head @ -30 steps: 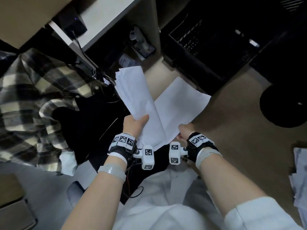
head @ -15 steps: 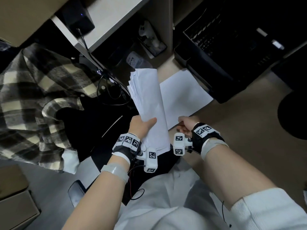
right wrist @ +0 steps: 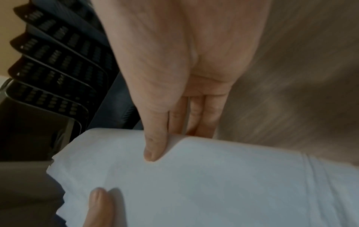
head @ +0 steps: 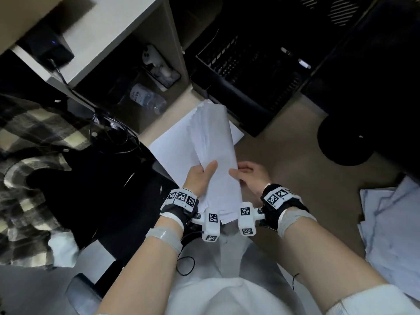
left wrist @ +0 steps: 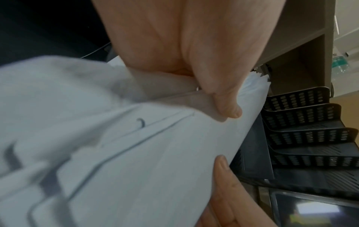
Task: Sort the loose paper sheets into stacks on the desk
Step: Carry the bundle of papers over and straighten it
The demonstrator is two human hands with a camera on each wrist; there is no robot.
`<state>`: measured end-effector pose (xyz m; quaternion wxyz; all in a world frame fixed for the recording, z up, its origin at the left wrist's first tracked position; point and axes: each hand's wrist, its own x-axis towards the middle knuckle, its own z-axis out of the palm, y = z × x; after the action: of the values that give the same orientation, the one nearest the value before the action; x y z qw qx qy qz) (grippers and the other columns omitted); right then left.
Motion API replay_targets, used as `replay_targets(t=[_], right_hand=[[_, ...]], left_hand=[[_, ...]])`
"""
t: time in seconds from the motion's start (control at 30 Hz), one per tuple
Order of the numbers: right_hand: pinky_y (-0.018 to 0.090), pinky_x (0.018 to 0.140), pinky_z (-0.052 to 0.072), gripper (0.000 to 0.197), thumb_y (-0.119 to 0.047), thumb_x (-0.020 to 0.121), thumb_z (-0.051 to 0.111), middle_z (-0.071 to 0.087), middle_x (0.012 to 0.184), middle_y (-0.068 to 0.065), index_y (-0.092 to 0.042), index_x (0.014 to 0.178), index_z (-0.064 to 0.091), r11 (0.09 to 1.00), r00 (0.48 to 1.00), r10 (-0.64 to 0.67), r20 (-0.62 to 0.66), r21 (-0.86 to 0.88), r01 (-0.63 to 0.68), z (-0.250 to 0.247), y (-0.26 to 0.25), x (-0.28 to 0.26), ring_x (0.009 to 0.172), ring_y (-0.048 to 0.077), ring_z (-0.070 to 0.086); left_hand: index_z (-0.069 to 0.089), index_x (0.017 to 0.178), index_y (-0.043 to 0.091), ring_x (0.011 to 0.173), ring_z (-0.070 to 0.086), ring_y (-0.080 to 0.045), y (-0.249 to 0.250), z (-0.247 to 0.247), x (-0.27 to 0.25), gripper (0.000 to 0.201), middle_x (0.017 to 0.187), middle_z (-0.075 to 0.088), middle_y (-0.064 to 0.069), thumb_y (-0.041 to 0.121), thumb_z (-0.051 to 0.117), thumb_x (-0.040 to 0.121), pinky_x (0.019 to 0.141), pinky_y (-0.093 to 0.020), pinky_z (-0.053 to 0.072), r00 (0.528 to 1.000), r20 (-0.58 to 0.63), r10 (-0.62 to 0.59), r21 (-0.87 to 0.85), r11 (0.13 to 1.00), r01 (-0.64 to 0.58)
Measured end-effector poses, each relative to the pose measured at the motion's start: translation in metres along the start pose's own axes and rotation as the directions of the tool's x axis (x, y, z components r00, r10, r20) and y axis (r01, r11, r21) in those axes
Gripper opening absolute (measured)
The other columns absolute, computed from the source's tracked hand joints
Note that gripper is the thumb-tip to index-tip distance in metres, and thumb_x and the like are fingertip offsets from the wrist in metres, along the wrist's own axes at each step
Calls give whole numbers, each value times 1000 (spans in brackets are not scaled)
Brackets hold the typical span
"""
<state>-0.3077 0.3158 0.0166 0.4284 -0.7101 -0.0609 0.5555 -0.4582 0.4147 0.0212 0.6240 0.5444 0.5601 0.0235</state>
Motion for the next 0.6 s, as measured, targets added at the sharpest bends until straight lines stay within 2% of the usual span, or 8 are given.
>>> replay_targets(t=[0.07, 0.13, 0.2, 0.27, 0.33, 0.43, 0.53, 0.6], right_hand=[[19, 64, 56, 22, -8, 84, 76, 72, 96, 11, -5, 103, 66, 999, 1000, 6, -3, 48, -6, -12, 10, -3, 74, 15, 68], [16, 63, 54, 19, -7, 87, 73, 72, 92, 6, -5, 104, 67, 994, 1000, 21, 1, 104, -21, -22, 20, -6, 73, 11, 67], [15, 64, 53, 19, -9, 89, 70, 71, 90, 1, -6, 108, 67, 986, 999, 45, -5, 160, -44, -30, 30, -11, 76, 10, 66], [14, 62, 54, 18, -7, 92, 67, 71, 91, 3, -5, 109, 67, 970, 997, 72, -8, 235, -68, -38, 39, -17, 77, 10, 66], [16, 66, 56, 18, -5, 93, 65, 71, 100, 11, -4, 111, 67, 972, 999, 45, -26, 234, -37, -45, 46, -22, 76, 13, 66], [25, 78, 56, 29, -4, 89, 67, 69, 118, 14, -14, 117, 66, 987, 999, -43, -29, 156, 47, -54, 46, -29, 86, 16, 66], [24, 81, 58, 46, -7, 89, 70, 65, 122, 4, -15, 133, 59, 989, 997, -63, 45, 135, 56, -64, 42, -40, 96, 12, 66], [36, 96, 54, 62, -14, 86, 75, 60, 132, 2, -17, 142, 51, 997, 993, -34, 111, 68, 27, -72, 49, -45, 112, 17, 63]], left_hand=[[68, 102, 8, 76, 66, -5, -4, 9, -5, 36, 86, 71, 2, 41, 54, 100, 65, -10, 49, 999, 49, -7, -31, 999, 8], [71, 107, 12, 90, 70, -10, -8, 17, -10, 48, 98, 75, 1, 56, 56, 94, 86, -26, 54, 997, 77, 3, -30, 1000, -1], [71, 113, 16, 104, 69, -17, -12, 24, -14, 66, 108, 75, 2, 73, 57, 82, 102, -42, 49, 997, 72, 17, -18, 1000, -15], [66, 126, 15, 116, 64, -19, -8, 32, -24, 70, 121, 70, 1, 71, 53, 86, 110, -43, 42, 997, 63, 33, -10, 999, -32], [58, 133, 9, 122, 58, -18, -2, 40, -33, 56, 128, 65, -1, 53, 47, 100, 109, -32, 38, 997, 47, 58, 24, 998, -59], [60, 124, 14, 117, 56, -14, -2, 53, -42, 39, 125, 63, 2, 42, 41, 105, 97, -18, 34, 997, 18, 72, 111, 991, -74], [64, 120, 16, 112, 62, -16, -7, 70, -44, 51, 122, 68, 1, 57, 41, 98, 105, -30, 41, 996, 75, -52, 36, 998, 49], [64, 127, 16, 114, 63, -22, -9, 83, -44, 61, 121, 69, -2, 62, 39, 96, 108, -39, 43, 989, 106, -104, 44, 994, 100]])
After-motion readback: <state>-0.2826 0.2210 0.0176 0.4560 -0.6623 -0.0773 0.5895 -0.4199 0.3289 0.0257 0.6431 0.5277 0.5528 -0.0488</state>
